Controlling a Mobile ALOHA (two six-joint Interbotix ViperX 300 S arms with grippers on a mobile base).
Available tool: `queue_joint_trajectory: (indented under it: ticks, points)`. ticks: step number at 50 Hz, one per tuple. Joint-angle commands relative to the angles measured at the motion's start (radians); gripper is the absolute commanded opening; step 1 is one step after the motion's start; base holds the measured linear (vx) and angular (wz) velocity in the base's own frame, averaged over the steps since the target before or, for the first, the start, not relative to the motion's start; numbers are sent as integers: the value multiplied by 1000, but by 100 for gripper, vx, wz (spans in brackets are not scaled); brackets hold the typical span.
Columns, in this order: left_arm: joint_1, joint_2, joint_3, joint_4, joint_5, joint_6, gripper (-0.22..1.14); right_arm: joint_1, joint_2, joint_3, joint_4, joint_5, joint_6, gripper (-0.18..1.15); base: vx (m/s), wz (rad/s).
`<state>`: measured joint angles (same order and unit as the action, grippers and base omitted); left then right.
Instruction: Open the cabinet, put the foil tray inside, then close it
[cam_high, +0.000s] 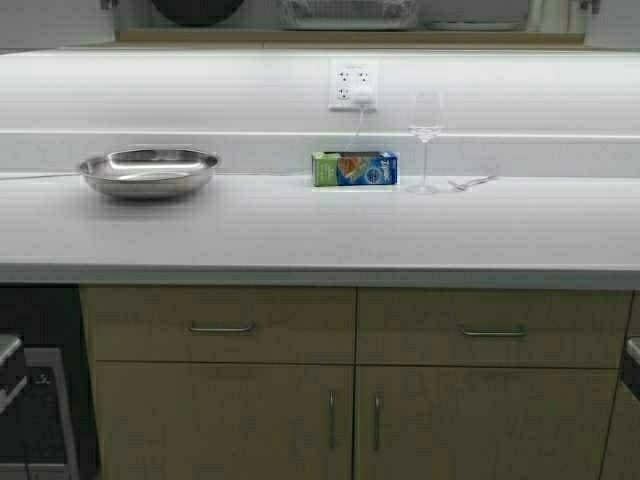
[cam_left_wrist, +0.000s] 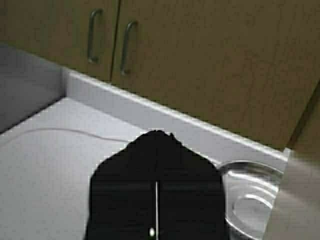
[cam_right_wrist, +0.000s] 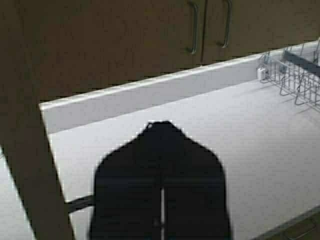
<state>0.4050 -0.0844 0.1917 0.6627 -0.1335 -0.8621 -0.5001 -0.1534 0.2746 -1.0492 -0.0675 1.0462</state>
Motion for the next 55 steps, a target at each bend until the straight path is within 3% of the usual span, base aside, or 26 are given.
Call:
queue_joint_trajectory:
  ticks: [1, 17, 24, 44, 55]
  points:
    - [-48, 25, -37, -3, -35, 2, 4, 37, 29, -38, 3, -17, -2, 7, 3, 1]
    - [-276, -57, 48, 11, -80, 6, 4, 213, -38, 5, -3, -51, -3, 7, 2, 0]
    - [-325, -110, 97, 11, -92, 6, 4, 285, -112, 52, -3, -51, -3, 7, 0, 1]
    - [-400, -391, 491, 17, -186, 6, 4, 551, -364, 417, 5, -51, 9, 7, 2, 1]
    - [-425, -517, 612, 18, -207, 6, 4, 584, -486, 560, 38, -37, 12, 7, 10, 3]
